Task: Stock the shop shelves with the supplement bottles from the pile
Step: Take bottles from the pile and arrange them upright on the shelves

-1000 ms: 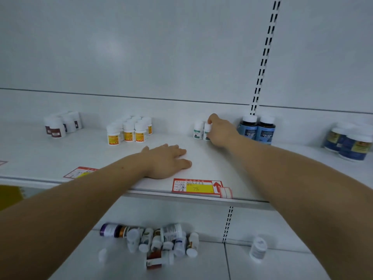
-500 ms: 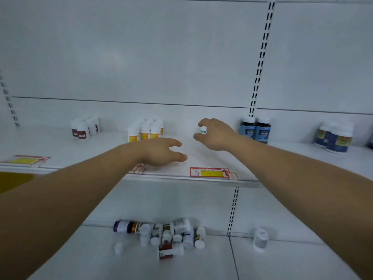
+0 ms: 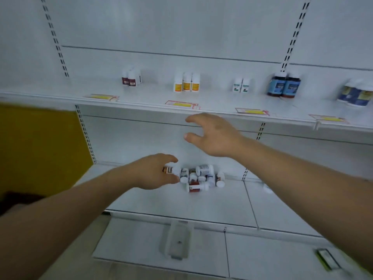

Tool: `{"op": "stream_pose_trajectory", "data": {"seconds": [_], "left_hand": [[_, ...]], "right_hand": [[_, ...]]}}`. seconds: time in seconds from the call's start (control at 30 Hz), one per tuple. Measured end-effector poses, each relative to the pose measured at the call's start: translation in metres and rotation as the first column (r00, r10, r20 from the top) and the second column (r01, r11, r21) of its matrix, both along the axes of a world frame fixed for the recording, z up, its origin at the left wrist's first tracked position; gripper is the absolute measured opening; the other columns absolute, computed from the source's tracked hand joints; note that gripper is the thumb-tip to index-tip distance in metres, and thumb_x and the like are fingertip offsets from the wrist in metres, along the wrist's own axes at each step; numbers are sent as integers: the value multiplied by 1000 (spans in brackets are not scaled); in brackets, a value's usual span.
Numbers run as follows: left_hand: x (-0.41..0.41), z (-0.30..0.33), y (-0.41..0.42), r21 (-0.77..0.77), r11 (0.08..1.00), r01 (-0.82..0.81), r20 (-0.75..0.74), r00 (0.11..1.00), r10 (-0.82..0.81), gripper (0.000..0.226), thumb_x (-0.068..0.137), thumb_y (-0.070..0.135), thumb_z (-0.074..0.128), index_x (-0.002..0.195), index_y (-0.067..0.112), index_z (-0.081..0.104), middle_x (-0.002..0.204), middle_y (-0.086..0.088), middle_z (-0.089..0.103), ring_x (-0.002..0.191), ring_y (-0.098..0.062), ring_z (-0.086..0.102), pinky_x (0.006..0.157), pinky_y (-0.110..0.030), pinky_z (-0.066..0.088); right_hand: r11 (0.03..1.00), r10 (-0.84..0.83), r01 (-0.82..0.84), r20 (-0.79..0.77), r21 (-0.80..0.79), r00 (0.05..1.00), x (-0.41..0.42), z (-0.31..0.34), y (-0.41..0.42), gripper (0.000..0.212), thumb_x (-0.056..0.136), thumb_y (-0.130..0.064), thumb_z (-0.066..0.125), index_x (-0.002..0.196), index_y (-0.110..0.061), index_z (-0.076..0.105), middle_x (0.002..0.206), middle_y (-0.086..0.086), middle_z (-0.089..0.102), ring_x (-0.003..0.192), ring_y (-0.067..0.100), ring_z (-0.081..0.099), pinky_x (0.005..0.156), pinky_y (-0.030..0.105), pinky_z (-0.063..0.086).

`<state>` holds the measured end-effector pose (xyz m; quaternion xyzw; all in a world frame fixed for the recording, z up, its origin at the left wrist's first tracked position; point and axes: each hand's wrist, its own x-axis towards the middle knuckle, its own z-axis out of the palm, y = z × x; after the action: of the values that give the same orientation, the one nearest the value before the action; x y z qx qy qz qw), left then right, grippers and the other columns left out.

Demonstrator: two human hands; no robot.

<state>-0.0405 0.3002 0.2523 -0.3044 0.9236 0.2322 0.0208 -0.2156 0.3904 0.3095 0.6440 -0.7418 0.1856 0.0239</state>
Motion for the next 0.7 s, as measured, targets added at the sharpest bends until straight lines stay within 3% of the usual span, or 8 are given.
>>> {"op": "stream_pose_trajectory", "data": {"seconds": [0.17, 0.37, 0.53, 0.63, 0.7], "left_hand": [[-12, -73, -13, 132, 988, -75, 86, 994, 64, 72, 85, 49, 61, 145, 28, 30, 153, 2, 27, 135, -18, 34, 108, -27, 29], [-64, -138, -51, 162, 980, -114, 205, 976, 80, 74, 87, 46, 59, 148, 23, 24, 153, -5, 25, 135, -22, 34, 108, -29, 32], [-125, -189, -99, 105, 975, -195, 186, 967, 173, 73, 87, 41, 61, 147, 19, 26, 153, -8, 27, 135, -26, 34, 109, -37, 32], [-157, -215, -130, 77, 969, -236, 85, 970, 229, 68, 85, 31, 66, 143, 15, 33, 143, -12, 40, 126, -30, 44, 104, -42, 38], [-175, -236, -153, 51, 968, -244, 23, 970, 244, 70, 85, 26, 66, 144, 14, 31, 145, -13, 37, 129, -31, 41, 106, -44, 37]], "right_hand": [[973, -107, 91, 65, 213, 992, -22, -75, 1, 55, 93, -46, 51, 143, -23, 39, 148, 2, 41, 133, 21, 39, 108, 31, 31], [885, -277, 202, 124, 419, 953, -94, -164, -24, 56, 93, -41, 54, 141, -14, 40, 136, 14, 49, 122, 28, 47, 94, 29, 37], [834, -325, 210, 146, 511, 934, -148, -228, -67, 63, 94, -40, 52, 146, -11, 31, 145, 13, 40, 131, 28, 41, 103, 33, 35], [839, -313, 202, 144, 505, 939, -173, -258, -97, 64, 95, -37, 52, 147, -10, 28, 149, 13, 33, 135, 29, 35, 108, 36, 33], [850, -308, 208, 136, 485, 942, -189, -277, -116, 62, 94, -32, 54, 147, -10, 29, 148, 12, 33, 135, 30, 35, 108, 38, 35]]}}
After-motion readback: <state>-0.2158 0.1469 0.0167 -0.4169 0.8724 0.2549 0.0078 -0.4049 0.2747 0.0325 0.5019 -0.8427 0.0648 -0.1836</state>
